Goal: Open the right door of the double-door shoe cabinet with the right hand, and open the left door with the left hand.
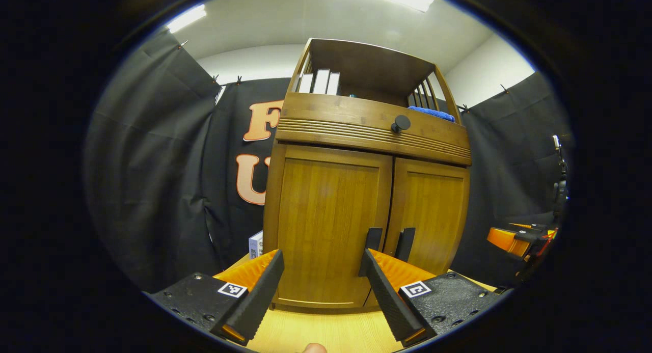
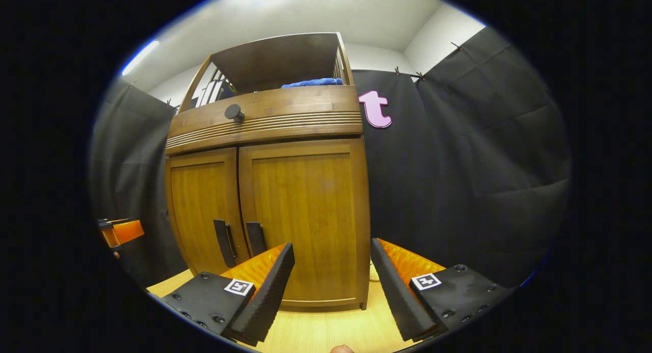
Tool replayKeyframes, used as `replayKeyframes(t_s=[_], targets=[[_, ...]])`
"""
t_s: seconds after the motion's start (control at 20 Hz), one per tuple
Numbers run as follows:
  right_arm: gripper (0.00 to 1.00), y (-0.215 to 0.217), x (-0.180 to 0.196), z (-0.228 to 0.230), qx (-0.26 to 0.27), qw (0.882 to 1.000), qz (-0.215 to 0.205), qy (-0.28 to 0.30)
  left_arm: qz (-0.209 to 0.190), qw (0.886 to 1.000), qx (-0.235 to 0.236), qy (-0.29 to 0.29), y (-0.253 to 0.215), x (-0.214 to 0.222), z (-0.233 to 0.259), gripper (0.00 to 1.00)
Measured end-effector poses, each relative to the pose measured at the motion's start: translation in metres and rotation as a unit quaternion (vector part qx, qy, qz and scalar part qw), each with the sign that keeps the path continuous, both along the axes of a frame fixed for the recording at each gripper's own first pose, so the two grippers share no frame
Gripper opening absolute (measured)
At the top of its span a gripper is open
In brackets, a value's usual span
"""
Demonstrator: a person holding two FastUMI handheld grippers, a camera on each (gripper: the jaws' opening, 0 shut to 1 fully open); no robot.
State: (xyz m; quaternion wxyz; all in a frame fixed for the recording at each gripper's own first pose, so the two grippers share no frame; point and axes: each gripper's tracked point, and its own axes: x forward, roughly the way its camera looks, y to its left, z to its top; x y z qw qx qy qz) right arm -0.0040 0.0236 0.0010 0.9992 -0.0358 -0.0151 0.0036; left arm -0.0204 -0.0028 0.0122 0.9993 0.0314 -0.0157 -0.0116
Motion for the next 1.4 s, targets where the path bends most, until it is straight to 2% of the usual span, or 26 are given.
replayKeyframes(t_s=[0.15,0.2,0.25,0.55,0.6,0.65,0.75,0.8,0.85,1.05,1.1,1.25,1.4], targets=[[0.97,0.005,0.002,-0.003,-0.004,1.000,0.005,0.005,0.008,1.000,-0.001,-0.001,0.009,-0.006,0.001,0.92],[0.97,0.008,0.001,-0.004,-0.006,1.000,0.007,0.007,0.010,1.000,0.000,-0.002,0.011,-0.006,0.001,0.94],[0.97,0.015,0.004,-0.005,-0.007,1.000,0.009,0.009,0.011,1.000,0.001,-0.003,0.014,-0.008,0.002,0.92],[0.98,0.042,0.016,-0.014,-0.019,1.000,0.016,0.015,0.011,1.000,0.004,-0.007,0.024,-0.020,0.006,0.92],[0.93,0.045,0.019,-0.016,-0.019,1.000,0.016,0.017,0.009,1.000,0.001,-0.008,0.025,-0.022,0.005,0.92],[0.98,0.049,0.024,-0.017,-0.020,0.999,0.017,0.019,0.008,1.000,0.000,-0.008,0.026,-0.024,0.006,0.92],[1.00,0.057,0.032,-0.022,-0.022,0.999,0.020,0.024,0.006,1.000,0.002,-0.011,0.029,-0.028,0.007,0.92],[0.98,0.062,0.037,-0.024,-0.023,0.999,0.023,0.027,0.007,1.000,0.003,-0.011,0.031,-0.030,0.008,0.94],[1.00,0.068,0.043,-0.027,-0.024,0.999,0.026,0.029,0.008,1.000,0.003,-0.011,0.033,-0.031,0.007,0.92],[1.00,0.088,0.066,-0.038,-0.026,0.998,0.034,0.038,0.013,1.000,0.002,-0.006,0.043,-0.032,0.002,0.92],[0.89,0.091,0.072,-0.040,-0.028,0.998,0.035,0.039,0.016,1.000,0.004,-0.003,0.047,-0.032,0.001,0.94],[1.00,0.104,0.091,-0.048,-0.033,0.998,0.040,0.045,0.029,1.000,0.004,0.001,0.058,-0.033,-0.001,0.92],[1.00,0.116,0.108,-0.061,-0.034,0.996,0.046,0.062,0.036,0.999,0.000,0.001,0.066,-0.037,-0.002,0.92]])
